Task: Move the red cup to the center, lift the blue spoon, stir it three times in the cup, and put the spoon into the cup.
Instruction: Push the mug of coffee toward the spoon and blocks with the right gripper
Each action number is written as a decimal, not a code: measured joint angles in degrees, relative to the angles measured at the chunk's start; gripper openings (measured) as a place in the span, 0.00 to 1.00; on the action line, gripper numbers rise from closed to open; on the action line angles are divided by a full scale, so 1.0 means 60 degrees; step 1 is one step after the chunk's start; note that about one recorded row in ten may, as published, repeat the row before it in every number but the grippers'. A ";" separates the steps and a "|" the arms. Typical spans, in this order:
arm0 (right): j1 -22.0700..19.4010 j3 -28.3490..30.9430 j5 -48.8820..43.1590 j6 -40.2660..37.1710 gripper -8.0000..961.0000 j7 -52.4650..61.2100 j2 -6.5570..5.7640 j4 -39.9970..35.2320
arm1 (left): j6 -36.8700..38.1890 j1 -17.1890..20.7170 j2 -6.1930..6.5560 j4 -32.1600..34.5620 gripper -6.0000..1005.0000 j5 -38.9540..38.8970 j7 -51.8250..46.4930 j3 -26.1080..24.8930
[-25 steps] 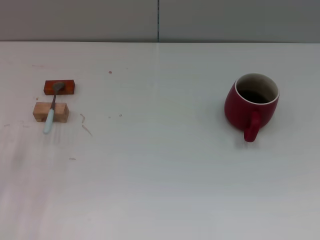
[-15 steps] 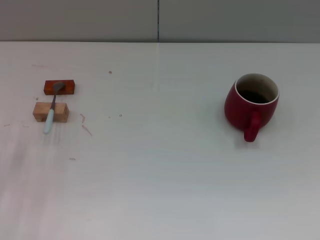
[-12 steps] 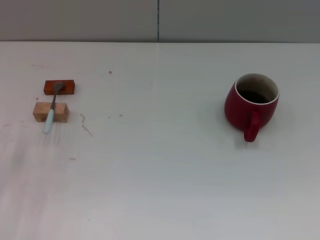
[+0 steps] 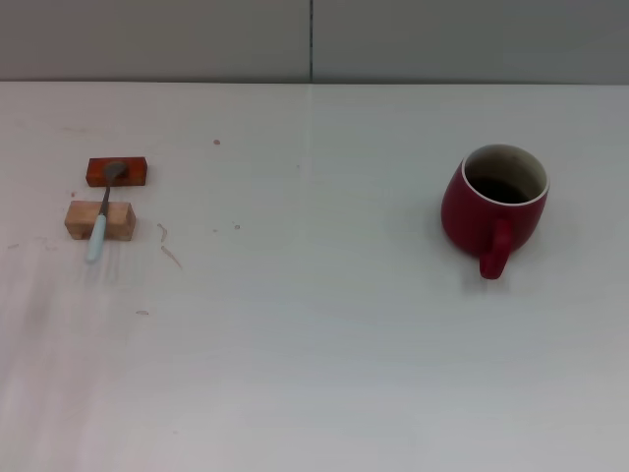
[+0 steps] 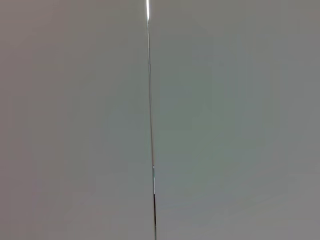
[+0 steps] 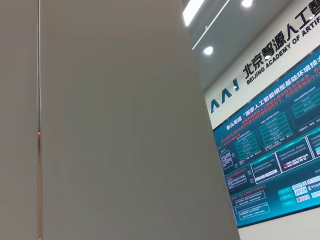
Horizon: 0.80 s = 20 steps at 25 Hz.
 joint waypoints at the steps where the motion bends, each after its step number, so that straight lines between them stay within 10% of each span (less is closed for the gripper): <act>1: 0.0000 0.0000 0.0000 0.0000 0.70 0.0000 0.0000 0.0000 | 0.0000 0.0000 0.0000 0.0000 0.84 0.0000 0.0000 0.0000; 20: 0.0321 -0.1119 -0.0040 0.0947 0.32 -0.0076 -0.0070 -0.0002 | 0.0047 0.0112 -0.0015 0.0081 0.84 0.0026 -0.0048 0.0029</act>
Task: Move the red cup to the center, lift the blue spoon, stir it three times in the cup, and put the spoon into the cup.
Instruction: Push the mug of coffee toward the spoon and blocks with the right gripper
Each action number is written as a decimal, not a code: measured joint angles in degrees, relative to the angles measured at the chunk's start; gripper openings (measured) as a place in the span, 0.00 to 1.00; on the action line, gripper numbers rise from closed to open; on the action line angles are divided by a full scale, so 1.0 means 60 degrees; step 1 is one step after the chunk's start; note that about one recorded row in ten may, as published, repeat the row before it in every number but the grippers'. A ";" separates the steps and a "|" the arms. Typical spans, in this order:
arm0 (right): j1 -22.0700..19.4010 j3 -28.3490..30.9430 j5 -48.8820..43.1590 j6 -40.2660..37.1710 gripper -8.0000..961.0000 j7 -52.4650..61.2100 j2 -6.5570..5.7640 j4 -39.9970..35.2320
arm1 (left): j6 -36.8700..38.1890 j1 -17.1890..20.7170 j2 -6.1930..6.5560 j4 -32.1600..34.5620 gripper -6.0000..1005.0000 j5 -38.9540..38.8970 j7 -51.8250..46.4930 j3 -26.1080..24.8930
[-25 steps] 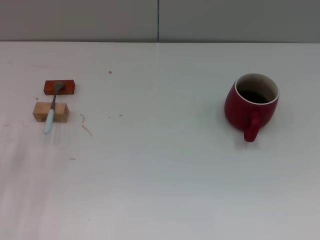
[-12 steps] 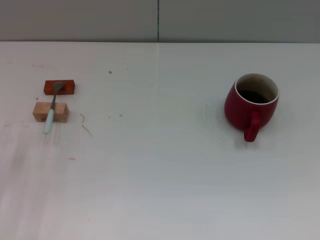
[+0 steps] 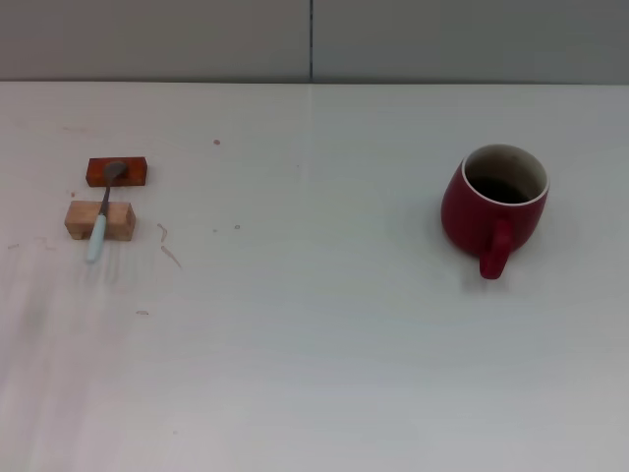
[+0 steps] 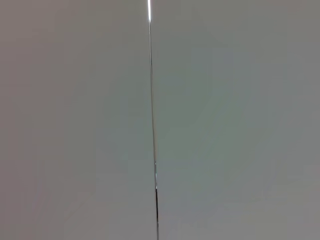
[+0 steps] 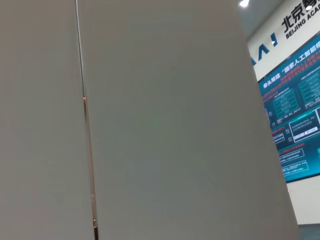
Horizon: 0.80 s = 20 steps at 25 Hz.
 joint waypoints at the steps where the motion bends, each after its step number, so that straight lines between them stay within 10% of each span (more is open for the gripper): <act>1: 0.0077 0.0014 0.0005 0.0102 0.27 -0.0001 -0.0005 -0.0007 | 0.0000 0.0000 0.0000 0.0002 0.84 0.0001 -0.0001 0.0000; 8: 0.1195 0.0025 0.0012 0.1329 0.03 -0.0005 -0.0036 -0.0752 | 0.0000 -0.0020 0.0000 0.0031 0.84 0.0028 -0.0006 0.0000; 20: 0.2626 -0.0059 -0.0049 0.3774 0.01 -0.0019 -0.0060 -0.1017 | 0.0000 -0.0005 0.0001 -0.0042 0.84 0.0039 -0.0022 0.0097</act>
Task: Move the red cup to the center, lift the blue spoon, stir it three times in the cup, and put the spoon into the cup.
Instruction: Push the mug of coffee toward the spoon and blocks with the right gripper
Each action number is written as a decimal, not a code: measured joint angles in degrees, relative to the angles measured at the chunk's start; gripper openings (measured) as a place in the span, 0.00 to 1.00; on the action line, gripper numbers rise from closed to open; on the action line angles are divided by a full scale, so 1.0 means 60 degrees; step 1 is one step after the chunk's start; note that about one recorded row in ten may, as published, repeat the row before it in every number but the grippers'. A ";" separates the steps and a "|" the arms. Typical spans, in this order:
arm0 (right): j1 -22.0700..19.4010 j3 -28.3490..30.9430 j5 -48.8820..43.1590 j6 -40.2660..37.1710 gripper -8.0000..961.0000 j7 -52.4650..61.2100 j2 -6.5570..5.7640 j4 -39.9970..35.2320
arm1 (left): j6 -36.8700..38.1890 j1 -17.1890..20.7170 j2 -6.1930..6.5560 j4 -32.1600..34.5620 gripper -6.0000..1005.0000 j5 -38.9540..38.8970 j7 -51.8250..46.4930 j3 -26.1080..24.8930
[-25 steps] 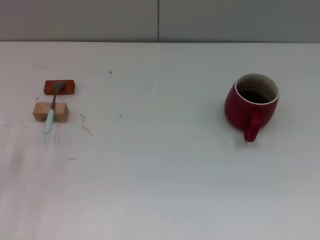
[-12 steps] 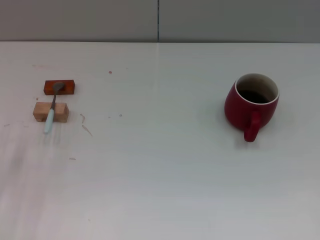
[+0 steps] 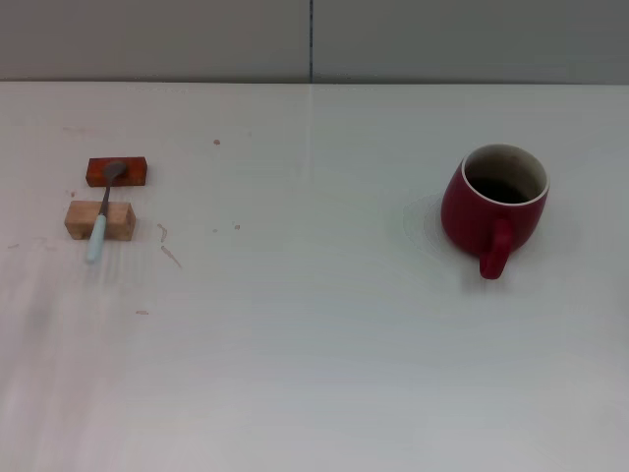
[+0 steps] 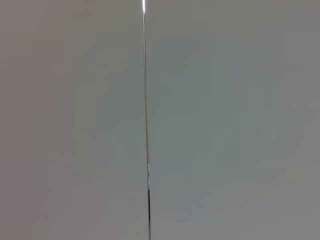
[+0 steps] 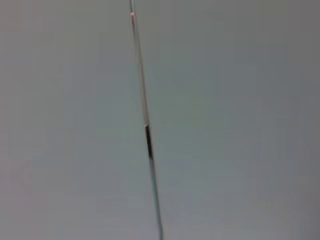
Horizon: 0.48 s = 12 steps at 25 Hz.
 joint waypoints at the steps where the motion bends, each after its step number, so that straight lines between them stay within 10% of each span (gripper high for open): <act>1: 0.0061 -0.0049 -0.0001 0.0120 0.02 -0.0001 0.0002 0.0010 | 0.0000 -0.0013 0.0000 -0.0002 0.84 0.0000 0.0000 0.0021; 12: 0.0489 -0.1653 -0.0029 0.1056 0.03 -0.1559 0.0042 0.0726 | -0.0001 -0.0090 0.0011 -0.0018 0.84 -0.0010 0.0000 0.0120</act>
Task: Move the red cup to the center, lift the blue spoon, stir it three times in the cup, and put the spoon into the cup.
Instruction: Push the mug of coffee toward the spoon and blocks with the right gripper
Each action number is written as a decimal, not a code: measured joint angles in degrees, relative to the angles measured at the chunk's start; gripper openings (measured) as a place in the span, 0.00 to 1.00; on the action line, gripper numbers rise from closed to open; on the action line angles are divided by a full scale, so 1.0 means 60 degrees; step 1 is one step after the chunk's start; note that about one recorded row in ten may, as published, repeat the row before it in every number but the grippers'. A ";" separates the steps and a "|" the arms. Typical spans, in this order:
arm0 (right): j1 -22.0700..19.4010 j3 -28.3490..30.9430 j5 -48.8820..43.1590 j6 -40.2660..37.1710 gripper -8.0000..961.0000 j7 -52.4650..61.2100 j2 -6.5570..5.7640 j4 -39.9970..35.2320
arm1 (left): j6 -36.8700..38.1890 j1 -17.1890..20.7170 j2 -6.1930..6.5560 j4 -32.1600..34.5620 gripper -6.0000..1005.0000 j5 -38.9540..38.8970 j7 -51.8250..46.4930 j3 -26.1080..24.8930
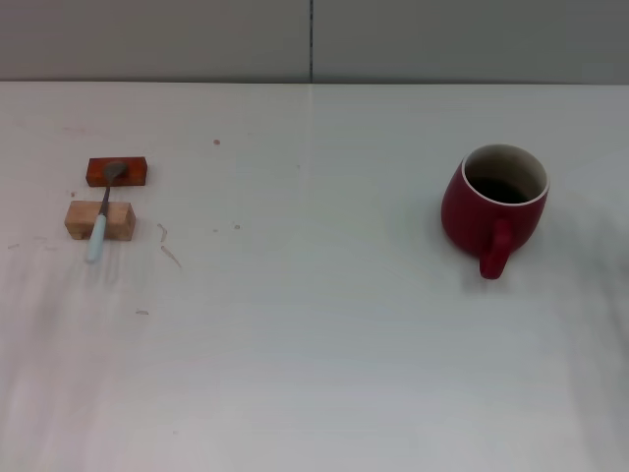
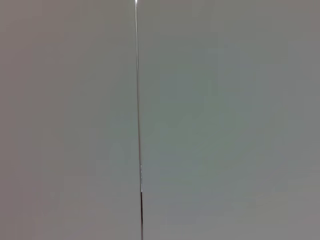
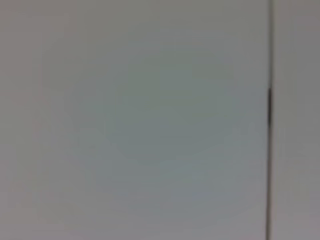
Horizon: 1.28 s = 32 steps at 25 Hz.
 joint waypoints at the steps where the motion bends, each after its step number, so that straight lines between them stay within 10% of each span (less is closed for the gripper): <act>1: 0.0010 -0.0016 0.0000 0.0134 0.03 -0.0216 0.0000 0.0133 | -0.0001 -0.0001 0.0001 0.0000 0.84 -0.0005 0.0000 0.0000; 32: 0.0491 -0.0641 -0.0542 0.1709 0.05 -0.0397 0.0049 0.0726 | -0.0001 -0.0067 -0.0001 0.0001 0.84 -0.0057 0.0001 0.0000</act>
